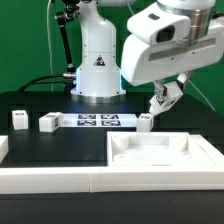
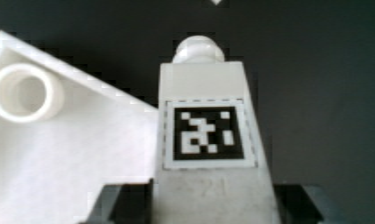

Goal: Assemble square table

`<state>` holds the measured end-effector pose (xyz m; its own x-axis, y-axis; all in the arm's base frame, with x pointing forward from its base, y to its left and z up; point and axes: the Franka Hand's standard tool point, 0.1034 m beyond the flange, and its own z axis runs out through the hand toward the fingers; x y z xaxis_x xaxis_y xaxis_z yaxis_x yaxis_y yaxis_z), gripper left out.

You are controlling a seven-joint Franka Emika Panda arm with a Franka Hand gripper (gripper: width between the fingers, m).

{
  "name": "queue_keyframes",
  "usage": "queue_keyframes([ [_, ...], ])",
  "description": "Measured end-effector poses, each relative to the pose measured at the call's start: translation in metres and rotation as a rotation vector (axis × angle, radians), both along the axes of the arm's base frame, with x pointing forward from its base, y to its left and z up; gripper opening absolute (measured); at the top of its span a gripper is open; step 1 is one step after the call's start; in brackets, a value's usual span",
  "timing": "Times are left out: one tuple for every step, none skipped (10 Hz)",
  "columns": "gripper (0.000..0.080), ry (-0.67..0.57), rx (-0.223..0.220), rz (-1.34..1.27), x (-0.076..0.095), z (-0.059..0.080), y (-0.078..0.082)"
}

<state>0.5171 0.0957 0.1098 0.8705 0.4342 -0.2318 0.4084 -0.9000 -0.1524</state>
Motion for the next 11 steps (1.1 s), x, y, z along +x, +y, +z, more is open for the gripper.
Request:
queue_keyframes([
  [0.029, -0.065, 0.015, -0.011, 0.004, 0.003, -0.003],
  [0.029, -0.098, 0.016, -0.019, 0.011, 0.016, -0.007],
  [0.029, -0.134, 0.019, -0.022, 0.019, 0.026, -0.01],
  [0.029, -0.205, 0.039, -0.023, 0.031, 0.03, -0.013],
  [0.029, -0.285, 0.051, -0.036, 0.034, 0.027, -0.016],
  [0.029, -0.31, 0.051, -0.034, 0.029, 0.024, -0.018],
  [0.029, -0.348, 0.054, -0.034, 0.033, 0.024, -0.02],
  [0.029, -0.337, 0.055, -0.034, 0.031, 0.022, -0.019],
  [0.029, -0.304, 0.067, -0.081, 0.036, 0.022, -0.018],
  [0.029, -0.289, 0.077, -0.128, 0.052, 0.025, -0.013],
  [0.029, -0.301, 0.086, -0.132, 0.069, 0.024, -0.009],
])
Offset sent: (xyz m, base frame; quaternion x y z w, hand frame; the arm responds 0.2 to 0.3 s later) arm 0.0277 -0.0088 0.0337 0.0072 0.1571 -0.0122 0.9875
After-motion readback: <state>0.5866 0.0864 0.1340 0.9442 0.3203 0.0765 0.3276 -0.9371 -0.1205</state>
